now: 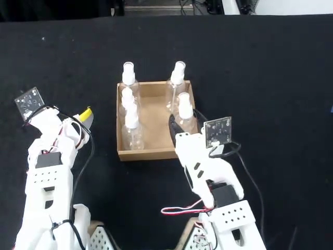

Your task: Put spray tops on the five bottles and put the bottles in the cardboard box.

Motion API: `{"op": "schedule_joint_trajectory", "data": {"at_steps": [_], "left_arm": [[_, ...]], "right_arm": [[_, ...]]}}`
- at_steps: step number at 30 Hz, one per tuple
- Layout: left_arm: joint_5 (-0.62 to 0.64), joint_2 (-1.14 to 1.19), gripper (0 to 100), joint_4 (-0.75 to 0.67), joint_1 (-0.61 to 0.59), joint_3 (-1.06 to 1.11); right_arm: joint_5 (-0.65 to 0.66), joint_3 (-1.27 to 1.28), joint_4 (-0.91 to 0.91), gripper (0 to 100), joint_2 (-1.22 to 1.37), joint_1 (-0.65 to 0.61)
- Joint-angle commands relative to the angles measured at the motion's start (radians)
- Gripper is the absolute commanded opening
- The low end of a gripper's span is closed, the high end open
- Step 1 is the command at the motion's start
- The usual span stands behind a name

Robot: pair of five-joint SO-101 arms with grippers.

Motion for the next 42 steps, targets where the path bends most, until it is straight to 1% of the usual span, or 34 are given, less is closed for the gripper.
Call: {"op": "schedule_joint_trajectory", "data": {"at_steps": [1,11,18,24,32,35,37,40,42], "left_arm": [[0.000,-0.025,28,-0.018,-0.008,-0.021],[0.000,-0.023,28,-0.018,-0.008,-0.021],[0.000,-0.028,28,-0.018,-0.008,-0.016],[-0.002,-0.028,28,-0.018,-0.008,-0.016],[-0.002,-0.028,28,-0.018,-0.008,-0.016],[-0.002,-0.028,28,-0.018,-0.008,-0.016],[-0.002,-0.028,28,-0.018,-0.010,-0.016],[-0.002,-0.028,28,-0.018,-0.010,-0.015],[-0.002,-0.028,28,-0.018,-0.010,-0.015]], "right_arm": [[-0.003,-0.016,-0.003,5.3,-0.024,-0.012],[-0.002,-0.031,0.048,5.3,-0.022,-0.012],[-0.002,-0.013,0.048,5.5,-0.025,-0.014],[-0.005,0.016,0.048,15.8,-0.027,-0.015],[-0.002,0.018,0.048,16.3,-0.025,-0.017],[0.000,0.018,0.048,16.5,-0.025,-0.052],[0.000,0.019,0.048,19.8,-0.025,-0.064],[0.000,0.025,0.051,30.0,-0.024,-0.064],[0.000,0.025,0.064,33.5,-0.030,-0.066]]}}
